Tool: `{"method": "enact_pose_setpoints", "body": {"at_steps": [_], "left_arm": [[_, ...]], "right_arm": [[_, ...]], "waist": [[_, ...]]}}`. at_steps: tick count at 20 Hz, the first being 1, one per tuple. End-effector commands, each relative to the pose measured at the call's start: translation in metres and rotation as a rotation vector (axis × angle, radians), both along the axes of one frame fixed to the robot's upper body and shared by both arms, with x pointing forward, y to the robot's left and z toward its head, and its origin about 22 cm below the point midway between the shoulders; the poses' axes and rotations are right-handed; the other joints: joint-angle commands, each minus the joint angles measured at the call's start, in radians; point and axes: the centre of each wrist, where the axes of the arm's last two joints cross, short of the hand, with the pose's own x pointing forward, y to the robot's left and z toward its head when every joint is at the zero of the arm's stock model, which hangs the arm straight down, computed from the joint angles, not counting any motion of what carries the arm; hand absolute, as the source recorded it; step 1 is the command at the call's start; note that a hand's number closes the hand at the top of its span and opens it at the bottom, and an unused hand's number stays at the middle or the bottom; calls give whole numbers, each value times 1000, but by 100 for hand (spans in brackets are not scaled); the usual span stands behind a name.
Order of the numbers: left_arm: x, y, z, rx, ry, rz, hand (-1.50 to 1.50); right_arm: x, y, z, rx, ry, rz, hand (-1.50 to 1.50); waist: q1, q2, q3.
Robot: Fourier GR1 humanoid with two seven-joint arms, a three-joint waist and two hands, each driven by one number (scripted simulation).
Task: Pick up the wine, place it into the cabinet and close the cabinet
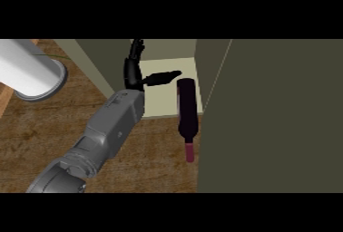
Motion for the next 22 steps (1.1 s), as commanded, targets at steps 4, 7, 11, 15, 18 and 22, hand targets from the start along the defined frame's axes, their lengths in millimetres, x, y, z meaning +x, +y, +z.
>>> {"method": "enact_pose_setpoints", "body": {"at_steps": [4,7,11,15,18,22], "left_arm": [[-5,20,-14,-32,-9,34,-150],[-9,12,-18,-22,-19,24,-150],[-17,14,-33,-30,-40,-12,-150],[-4,7,-8,-71,-45,-61,-150],[-15,22,-31,-46,-42,-104,-150],[-15,12,-28,-68,-33,-111,-150]], "right_arm": [[-12,0,0,22,-27,7,-150],[-9,-1,1,22,-27,41,-150],[-12,-2,2,-13,-28,21,-150],[-7,-3,7,20,-30,-3,-150],[-9,-2,7,17,-13,11,-150],[-18,3,4,10,-18,41,-150]], "waist": [[7,3,-3],[-1,8,-3],[4,4,-3],[11,1,-4],[14,1,-4],[1,-2,-3]]}}
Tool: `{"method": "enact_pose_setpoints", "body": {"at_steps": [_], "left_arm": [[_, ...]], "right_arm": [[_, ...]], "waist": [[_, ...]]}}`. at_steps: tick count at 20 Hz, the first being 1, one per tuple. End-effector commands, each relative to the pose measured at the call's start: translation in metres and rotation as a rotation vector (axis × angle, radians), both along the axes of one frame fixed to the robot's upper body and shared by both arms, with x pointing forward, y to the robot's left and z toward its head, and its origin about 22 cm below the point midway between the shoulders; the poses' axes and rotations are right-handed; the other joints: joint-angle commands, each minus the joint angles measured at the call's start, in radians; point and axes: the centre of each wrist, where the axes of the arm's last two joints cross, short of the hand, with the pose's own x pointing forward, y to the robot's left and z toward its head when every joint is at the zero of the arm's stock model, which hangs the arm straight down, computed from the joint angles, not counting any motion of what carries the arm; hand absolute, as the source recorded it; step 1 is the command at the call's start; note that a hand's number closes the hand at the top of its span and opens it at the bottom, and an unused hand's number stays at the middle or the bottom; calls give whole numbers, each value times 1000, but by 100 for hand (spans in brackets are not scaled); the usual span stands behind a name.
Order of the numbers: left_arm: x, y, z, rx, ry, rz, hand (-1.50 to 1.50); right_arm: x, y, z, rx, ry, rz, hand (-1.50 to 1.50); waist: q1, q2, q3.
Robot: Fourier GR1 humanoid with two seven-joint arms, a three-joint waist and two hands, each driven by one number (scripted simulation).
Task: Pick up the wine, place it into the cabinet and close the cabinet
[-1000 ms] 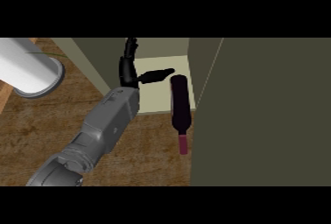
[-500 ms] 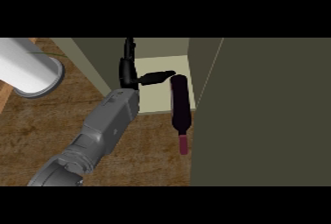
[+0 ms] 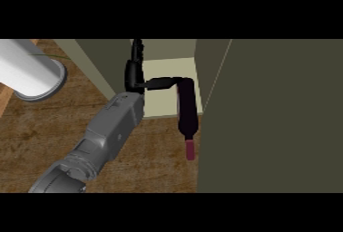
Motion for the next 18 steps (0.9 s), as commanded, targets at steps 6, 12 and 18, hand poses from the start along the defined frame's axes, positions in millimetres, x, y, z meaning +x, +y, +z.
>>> {"method": "enact_pose_setpoints", "body": {"at_steps": [6,12,18], "left_arm": [[-7,8,-14,-78,24,-12,-150],[-11,10,-20,-136,-2,4,-150],[-8,5,-13,-147,7,-46,-150]], "right_arm": [[-17,1,3,4,-3,0,-150],[-5,0,2,23,-4,24,-150],[-13,0,15,8,-3,0,-150]], "waist": [[10,-5,-2],[7,-13,-2],[31,-21,-1]]}}
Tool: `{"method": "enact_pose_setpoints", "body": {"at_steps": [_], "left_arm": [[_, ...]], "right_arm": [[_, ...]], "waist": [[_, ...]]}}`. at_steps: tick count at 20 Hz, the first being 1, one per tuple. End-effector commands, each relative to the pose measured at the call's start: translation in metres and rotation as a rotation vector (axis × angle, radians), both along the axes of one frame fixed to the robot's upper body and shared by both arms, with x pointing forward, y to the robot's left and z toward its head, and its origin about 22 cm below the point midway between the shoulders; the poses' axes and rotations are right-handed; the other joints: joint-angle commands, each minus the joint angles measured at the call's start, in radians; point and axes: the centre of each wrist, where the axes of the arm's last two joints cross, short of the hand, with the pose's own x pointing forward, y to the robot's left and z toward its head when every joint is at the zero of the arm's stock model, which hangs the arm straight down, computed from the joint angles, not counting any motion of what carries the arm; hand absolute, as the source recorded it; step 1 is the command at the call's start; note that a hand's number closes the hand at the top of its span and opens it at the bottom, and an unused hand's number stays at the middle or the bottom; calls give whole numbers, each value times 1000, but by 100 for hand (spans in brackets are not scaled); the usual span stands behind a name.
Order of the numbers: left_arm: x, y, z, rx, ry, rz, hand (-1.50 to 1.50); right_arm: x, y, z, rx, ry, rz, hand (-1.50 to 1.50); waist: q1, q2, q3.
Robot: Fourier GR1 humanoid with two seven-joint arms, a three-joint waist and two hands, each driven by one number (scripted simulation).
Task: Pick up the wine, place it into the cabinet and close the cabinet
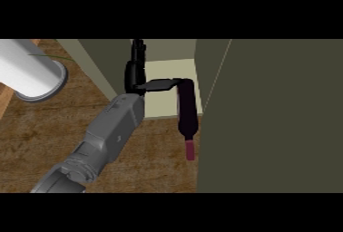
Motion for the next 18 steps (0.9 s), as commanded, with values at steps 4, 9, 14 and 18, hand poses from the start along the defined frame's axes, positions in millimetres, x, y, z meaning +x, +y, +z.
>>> {"method": "enact_pose_setpoints", "body": {"at_steps": [4,9,14,18], "left_arm": [[-26,15,-39,-59,62,26,-150],[-42,-3,-38,-57,61,5,-150],[-91,-33,-48,-43,82,-35,-150],[-112,-54,-30,-28,31,-53,-150]], "right_arm": [[-16,-2,8,32,-13,-10,-150],[-17,-4,6,7,-2,-24,-150],[-12,-13,1,6,-23,-63,-150],[-19,-6,-3,2,-7,-81,-150]], "waist": [[20,-16,1],[25,-15,1],[58,-22,2],[76,-17,2]]}}
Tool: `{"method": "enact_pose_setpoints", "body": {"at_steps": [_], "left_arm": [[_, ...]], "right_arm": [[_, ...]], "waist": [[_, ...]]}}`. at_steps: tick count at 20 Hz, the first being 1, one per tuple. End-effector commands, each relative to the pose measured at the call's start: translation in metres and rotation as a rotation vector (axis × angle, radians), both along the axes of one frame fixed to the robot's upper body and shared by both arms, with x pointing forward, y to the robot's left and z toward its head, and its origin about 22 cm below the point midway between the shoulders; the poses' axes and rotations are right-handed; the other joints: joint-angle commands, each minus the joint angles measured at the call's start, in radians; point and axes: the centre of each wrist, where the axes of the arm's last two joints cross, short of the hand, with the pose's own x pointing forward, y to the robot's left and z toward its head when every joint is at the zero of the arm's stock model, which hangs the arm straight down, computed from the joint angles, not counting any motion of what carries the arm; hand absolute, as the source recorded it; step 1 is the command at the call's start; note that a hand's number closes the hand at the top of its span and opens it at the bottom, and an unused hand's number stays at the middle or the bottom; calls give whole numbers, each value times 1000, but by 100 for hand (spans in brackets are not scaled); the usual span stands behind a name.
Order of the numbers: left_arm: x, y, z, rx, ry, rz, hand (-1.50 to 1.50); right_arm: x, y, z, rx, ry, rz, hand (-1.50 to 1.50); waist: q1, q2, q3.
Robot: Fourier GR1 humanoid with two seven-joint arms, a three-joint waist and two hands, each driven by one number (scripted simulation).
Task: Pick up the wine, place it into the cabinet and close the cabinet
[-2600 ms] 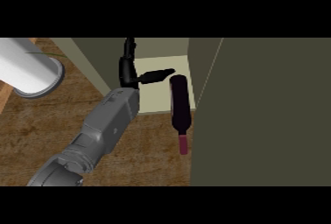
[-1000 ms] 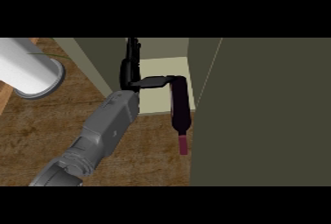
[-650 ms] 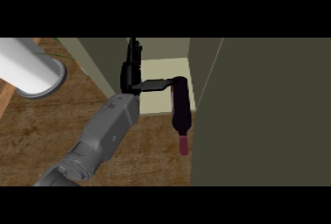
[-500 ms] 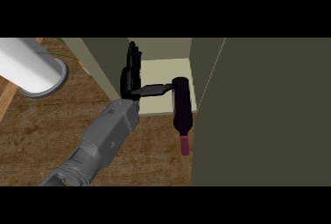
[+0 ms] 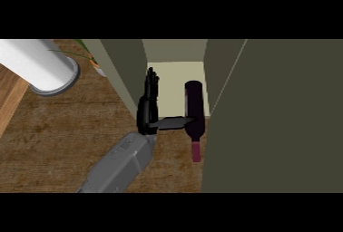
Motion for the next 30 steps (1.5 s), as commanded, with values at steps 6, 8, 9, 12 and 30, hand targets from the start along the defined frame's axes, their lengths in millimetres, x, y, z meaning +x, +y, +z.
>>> {"method": "enact_pose_setpoints", "body": {"at_steps": [6,8,9,12,30], "left_arm": [[-72,-31,22,-50,-49,-32,-150],[-96,-43,39,-100,-24,-46,-150],[-97,-26,16,-87,-46,-34,-150],[-113,-16,47,-87,-29,-7,-150],[-185,65,83,-99,-73,-129,-150]], "right_arm": [[-25,-10,-1,16,-42,-13,-150],[-12,-17,8,2,-40,-23,-150],[-29,-15,18,-13,-42,-10,-150],[-29,-11,21,-9,-24,-28,-150],[-15,-6,2,-51,66,155,150]], "waist": [[20,1,1],[26,0,1],[19,3,0],[23,1,0],[19,5,0]]}}
